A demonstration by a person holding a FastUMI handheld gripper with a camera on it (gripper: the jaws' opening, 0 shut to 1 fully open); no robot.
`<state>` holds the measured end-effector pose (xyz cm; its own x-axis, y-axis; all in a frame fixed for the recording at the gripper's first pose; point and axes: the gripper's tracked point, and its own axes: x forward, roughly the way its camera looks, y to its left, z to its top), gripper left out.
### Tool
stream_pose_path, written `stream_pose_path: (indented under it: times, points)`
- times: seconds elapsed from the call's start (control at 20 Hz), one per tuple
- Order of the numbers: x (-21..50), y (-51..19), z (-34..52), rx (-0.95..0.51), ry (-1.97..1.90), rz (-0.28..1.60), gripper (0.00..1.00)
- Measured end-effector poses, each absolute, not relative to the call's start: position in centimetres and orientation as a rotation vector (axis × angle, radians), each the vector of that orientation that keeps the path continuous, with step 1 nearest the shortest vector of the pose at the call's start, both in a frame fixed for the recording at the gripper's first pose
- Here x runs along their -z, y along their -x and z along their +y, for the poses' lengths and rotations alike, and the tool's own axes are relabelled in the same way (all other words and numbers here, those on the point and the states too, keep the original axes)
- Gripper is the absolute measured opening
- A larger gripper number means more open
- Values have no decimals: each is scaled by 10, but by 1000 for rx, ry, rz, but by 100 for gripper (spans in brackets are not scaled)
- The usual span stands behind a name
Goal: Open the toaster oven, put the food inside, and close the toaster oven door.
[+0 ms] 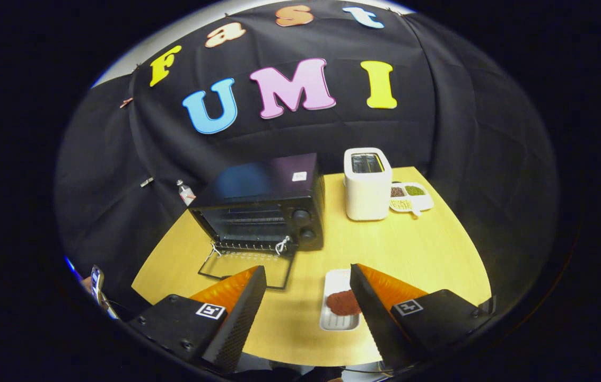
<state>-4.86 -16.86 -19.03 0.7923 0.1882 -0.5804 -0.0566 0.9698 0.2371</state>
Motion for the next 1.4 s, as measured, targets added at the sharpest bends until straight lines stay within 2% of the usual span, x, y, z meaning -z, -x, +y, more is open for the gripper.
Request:
stream_pose_path:
  times: [0.3,0.6,0.8,0.9,1.1,1.4]
  points:
    - [254,44,-227,-198,-311,886,99]
    - [340,37,-234,-268,-421,1131,91]
    - [362,41,-211,-349,-556,1233,62]
    - [362,37,-207,-362,-580,1229,29]
    - [348,41,-203,-384,-542,1187,15]
    - [295,38,-201,-334,-510,999,15]
